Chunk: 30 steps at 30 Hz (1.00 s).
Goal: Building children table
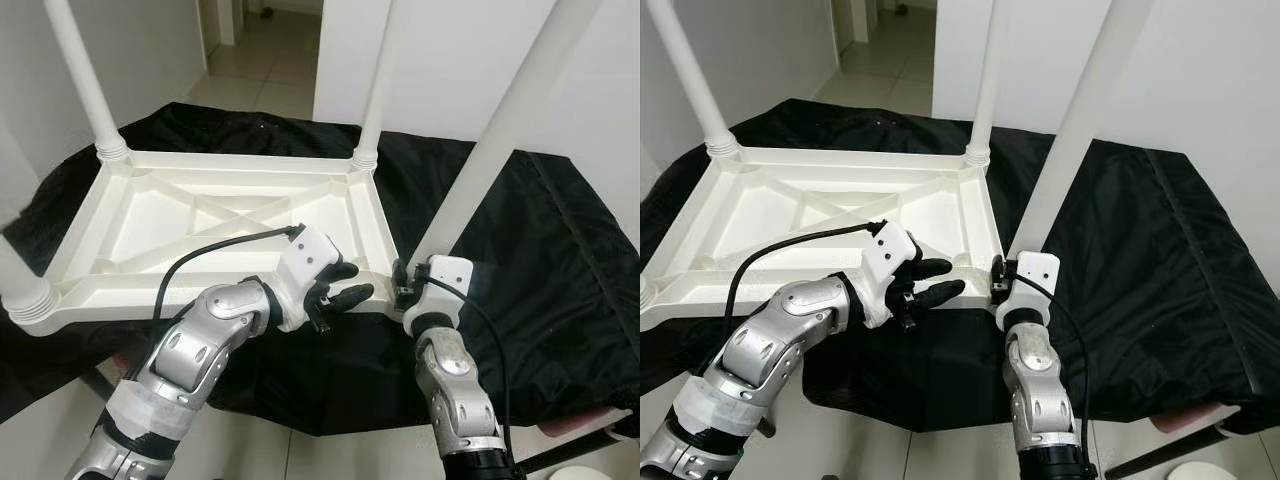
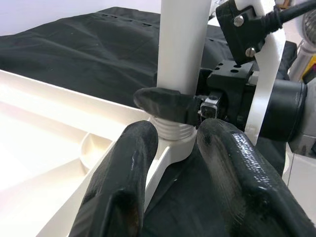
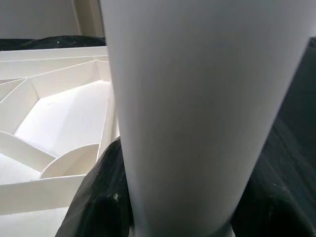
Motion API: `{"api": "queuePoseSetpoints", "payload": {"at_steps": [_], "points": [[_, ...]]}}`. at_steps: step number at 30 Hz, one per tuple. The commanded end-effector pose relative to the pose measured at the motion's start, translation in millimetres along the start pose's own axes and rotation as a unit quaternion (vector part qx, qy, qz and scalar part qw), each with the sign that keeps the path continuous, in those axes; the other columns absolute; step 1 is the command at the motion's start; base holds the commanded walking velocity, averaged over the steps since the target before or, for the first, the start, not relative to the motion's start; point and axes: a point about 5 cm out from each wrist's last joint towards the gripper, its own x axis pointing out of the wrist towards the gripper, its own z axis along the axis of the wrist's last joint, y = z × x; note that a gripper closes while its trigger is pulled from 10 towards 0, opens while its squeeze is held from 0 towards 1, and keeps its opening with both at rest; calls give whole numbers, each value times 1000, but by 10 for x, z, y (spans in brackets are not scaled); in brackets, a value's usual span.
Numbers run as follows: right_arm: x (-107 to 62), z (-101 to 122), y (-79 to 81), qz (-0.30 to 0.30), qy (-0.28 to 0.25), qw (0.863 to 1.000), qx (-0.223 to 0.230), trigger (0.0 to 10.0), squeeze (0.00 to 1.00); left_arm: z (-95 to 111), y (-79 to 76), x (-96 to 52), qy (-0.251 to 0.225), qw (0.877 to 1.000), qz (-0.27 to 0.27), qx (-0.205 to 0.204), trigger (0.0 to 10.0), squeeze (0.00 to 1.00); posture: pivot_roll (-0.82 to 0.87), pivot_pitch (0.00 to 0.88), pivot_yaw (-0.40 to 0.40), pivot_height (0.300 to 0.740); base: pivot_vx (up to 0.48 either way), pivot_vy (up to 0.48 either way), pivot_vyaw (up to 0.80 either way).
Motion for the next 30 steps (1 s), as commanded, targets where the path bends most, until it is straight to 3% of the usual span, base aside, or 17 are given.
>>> {"api": "queuePoseSetpoints", "payload": {"at_steps": [1,2,3,5,6,21,22,23,30], "points": [[-43,86,142,5,-24,999,37,10000,0,-3,-26,12,4,1000,-12,1,10000,0,52,0,-51,740,0,0,0],[-50,84,139,-2,-23,999,40,10000,0,-3,-26,15,4,1000,-13,1,10000,0,49,0,-52,740,0,0,0],[-55,85,127,-9,-23,999,38,10000,835,-2,-28,18,4,1000,-14,1,10000,0,47,0,-52,740,0,0,0],[-55,85,127,-9,-23,999,38,10000,835,-2,-28,18,4,1000,-14,1,10000,0,47,0,-52,740,0,0,0],[-59,88,115,-12,-24,999,41,10000,1000,-1,-31,20,3,1000,-14,1,10000,0,45,0,-52,740,0,0,0],[-7,134,-33,17,-48,999,-1,10000,1000,27,-32,33,-3,1000,-12,0,10000,0,41,0,-55,740,0,0,0],[-11,139,-35,26,-52,998,-7,10000,839,28,-30,31,-3,1000,-11,0,10000,0,43,1,-55,740,0,0,0],[-15,136,-35,40,-54,998,-6,10000,0,28,-24,27,-3,1000,-9,-1,10000,0,43,6,-52,740,0,0,0],[-12,128,-49,86,-56,995,-19,10000,0,27,-14,18,-2,1000,-7,-2,10000,0,45,9,-50,740,0,0,0]]}}
